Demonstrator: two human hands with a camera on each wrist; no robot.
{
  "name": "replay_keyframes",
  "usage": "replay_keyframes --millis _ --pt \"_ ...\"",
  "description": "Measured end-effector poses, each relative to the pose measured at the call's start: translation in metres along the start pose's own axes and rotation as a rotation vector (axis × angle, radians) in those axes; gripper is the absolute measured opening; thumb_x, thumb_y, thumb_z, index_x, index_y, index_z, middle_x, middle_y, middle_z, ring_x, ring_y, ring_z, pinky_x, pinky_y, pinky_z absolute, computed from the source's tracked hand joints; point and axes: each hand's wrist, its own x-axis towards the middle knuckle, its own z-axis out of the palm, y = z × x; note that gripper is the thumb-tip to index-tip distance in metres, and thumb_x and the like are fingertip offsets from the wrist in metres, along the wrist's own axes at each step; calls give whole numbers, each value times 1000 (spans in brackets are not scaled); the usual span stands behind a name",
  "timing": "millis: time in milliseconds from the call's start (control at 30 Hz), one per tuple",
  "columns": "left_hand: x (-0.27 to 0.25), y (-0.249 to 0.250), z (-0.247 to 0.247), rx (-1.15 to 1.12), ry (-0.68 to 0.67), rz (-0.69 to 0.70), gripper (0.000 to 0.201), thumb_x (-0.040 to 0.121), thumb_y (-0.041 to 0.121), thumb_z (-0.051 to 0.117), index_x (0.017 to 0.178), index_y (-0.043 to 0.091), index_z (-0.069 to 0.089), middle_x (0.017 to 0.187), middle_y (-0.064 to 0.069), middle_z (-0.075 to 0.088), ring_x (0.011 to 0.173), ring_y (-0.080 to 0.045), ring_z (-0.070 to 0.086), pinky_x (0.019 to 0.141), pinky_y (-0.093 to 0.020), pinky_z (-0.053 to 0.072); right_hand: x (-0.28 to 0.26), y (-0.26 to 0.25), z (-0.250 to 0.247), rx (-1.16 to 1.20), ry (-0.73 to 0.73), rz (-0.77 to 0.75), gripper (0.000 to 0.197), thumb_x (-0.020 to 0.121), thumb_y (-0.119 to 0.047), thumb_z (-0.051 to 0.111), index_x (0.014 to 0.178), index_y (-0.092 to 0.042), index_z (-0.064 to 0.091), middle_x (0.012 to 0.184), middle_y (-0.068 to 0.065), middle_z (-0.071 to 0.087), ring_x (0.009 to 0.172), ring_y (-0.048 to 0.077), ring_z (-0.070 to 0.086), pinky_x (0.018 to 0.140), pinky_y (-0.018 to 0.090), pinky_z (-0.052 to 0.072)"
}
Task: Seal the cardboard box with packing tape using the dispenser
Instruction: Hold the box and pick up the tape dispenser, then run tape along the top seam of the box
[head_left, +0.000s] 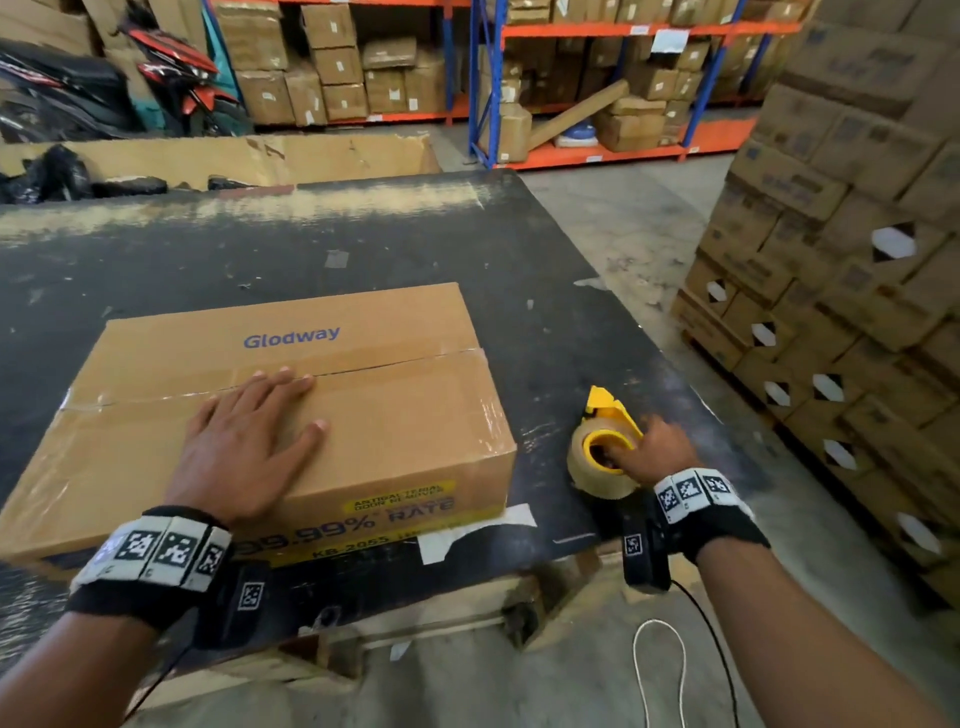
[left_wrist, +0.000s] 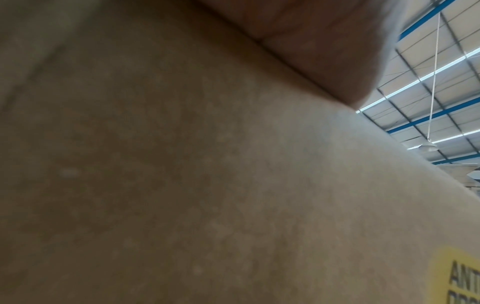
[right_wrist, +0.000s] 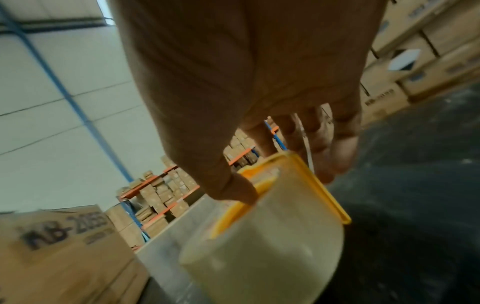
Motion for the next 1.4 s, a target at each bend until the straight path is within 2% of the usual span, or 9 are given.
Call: replay_keyframes --millis 200,367,500,600,733,900,1100,1267,1400 --pt "-1 3 -1 -21 8 -20 74 86 75 26 149 38 38 163 11 37 151 -18 31 120 -48 22 33 11 4 141 -75 83 45 73 -46 80 85 -3 71 90 19 75 90 38 71 71 38 55" --pt "-2 6 -3 -23 11 -16 72 88 74 29 150 37 37 162 12 37 150 -19 34 119 -49 23 33 19 -8 383 -117 52 33 79 -36 71 70 -5 66 72 16 68 64 29 62 62 38 50" --pt "-2 8 -6 -29 -15 -29 71 88 73 29 151 39 35 163 13 34 151 -17 30 121 -47 20 14 17 -35 838 -200 -59 35 68 -19 73 99 -4 65 77 15 64 64 24 60 55 34 50" --pt "-2 11 -6 -24 0 -35 67 89 70 32 149 41 37 163 14 35 151 -15 29 121 -45 20 -14 -24 -76 998 -198 -264 37 82 0 68 113 -17 59 81 5 65 63 18 62 61 34 50" --pt "-3 11 -8 -27 -4 -34 64 92 67 35 150 41 35 163 14 32 153 -13 26 123 -43 17 -39 -122 -106 787 -129 -743 45 82 -21 81 121 -21 59 94 -2 74 79 10 70 67 24 57" --pt "-4 10 -9 -46 10 -15 66 91 69 31 151 41 34 164 15 30 154 -11 22 125 -45 16 -61 -258 -73 385 -143 -1120 51 73 -55 77 107 -19 62 91 -8 65 82 12 65 73 32 52" --pt "-9 -5 -14 -134 -31 1 81 86 71 34 154 28 30 166 9 28 156 -14 17 127 -46 12 -65 -324 -25 101 -203 -1211 43 77 -50 78 105 -31 51 90 -12 60 84 17 61 74 36 46" --pt "-29 -105 -55 -101 -84 -170 76 88 72 39 154 37 25 167 13 19 157 -13 14 127 -53 8 -67 -329 -26 25 -209 -1200 45 77 -54 75 107 -34 49 86 -15 60 79 1 60 63 26 40" --pt "-38 -149 -72 -202 -192 -59 78 88 72 44 156 40 22 167 20 17 155 -6 16 127 -42 15 -89 -368 -11 33 -254 -1240 54 71 -67 68 110 -35 50 93 -13 62 84 4 62 65 27 46"
